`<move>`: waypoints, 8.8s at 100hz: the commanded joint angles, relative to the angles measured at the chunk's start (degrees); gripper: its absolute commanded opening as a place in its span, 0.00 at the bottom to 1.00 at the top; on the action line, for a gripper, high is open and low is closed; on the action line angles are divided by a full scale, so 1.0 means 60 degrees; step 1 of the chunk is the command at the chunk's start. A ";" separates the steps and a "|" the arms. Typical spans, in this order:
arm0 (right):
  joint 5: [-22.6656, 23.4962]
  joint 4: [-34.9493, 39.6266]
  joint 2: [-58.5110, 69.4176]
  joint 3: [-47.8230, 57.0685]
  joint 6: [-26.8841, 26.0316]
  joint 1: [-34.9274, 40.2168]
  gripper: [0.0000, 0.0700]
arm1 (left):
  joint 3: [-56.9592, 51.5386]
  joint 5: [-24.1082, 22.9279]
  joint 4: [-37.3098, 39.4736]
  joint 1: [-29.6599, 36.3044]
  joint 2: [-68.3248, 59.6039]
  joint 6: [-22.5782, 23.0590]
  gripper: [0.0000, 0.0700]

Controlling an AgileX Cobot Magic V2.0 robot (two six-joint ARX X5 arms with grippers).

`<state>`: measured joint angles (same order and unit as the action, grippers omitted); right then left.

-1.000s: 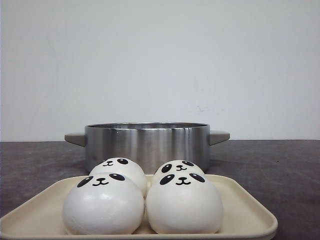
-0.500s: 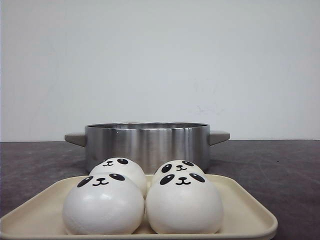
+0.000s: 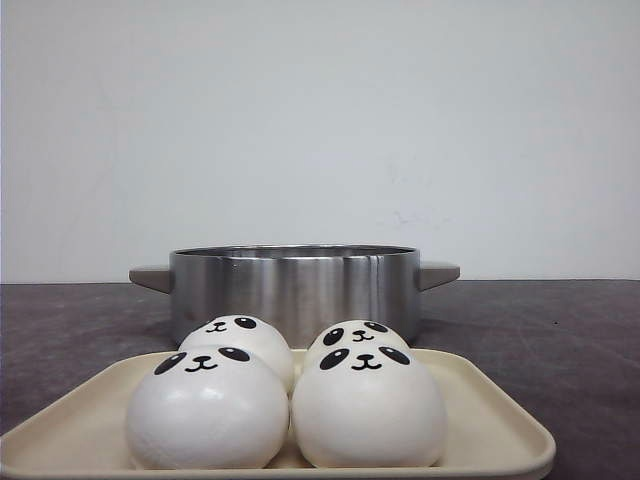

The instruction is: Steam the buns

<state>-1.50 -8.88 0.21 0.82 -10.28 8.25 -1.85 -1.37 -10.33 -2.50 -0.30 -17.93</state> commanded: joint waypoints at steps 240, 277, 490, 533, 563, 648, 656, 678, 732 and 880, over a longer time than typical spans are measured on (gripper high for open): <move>0.0488 0.6193 1.4845 0.9005 -0.3927 0.6849 0.79 | -0.8375 0.3657 -0.3136 0.3701 -0.6109 0.1089 0.90; 0.0419 0.6058 1.5558 0.9005 -0.3876 0.6583 0.00 | -0.8375 0.3508 -0.3140 0.3752 -0.6109 0.1089 0.90; 0.0514 0.6251 1.7660 1.5209 -0.1180 0.4401 0.03 | -0.8368 0.3129 -0.4277 0.3756 -0.6583 0.0805 0.72; -0.0973 0.6947 1.2360 1.5558 -0.0856 0.7176 0.02 | -0.8360 0.3027 -0.5027 0.5453 -1.0036 0.0226 0.74; -0.3676 0.7595 1.0477 1.5558 -0.0856 0.8812 0.02 | -0.8360 0.2459 -0.3676 0.6798 -1.2939 -0.0463 0.74; -0.4302 0.9071 1.0000 1.5558 -0.0962 0.8852 0.02 | -0.8371 0.1341 -0.2481 0.7493 -1.5067 -0.0885 0.01; -0.4335 0.9082 1.0003 1.5558 -0.0958 0.8852 0.02 | -0.8444 0.1341 -0.2732 0.7493 -1.4732 -0.0867 0.01; -0.4346 0.9136 1.0003 1.5555 -0.0954 0.8852 0.02 | -0.8805 0.1548 -0.2714 0.7563 -1.2608 -0.0612 0.02; -0.4532 0.9118 1.0142 1.5551 -0.0780 0.8852 0.02 | -0.9307 0.0004 0.0397 0.6149 -1.2502 -0.0033 0.01; -0.3391 1.0171 1.0896 1.2203 -0.2721 0.8247 0.02 | -1.2619 0.1406 -0.1494 0.5009 -1.4316 -0.0044 0.79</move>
<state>-24.56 53.80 64.77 78.13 -21.19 57.74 -75.99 6.85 -19.51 27.24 -88.53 -18.79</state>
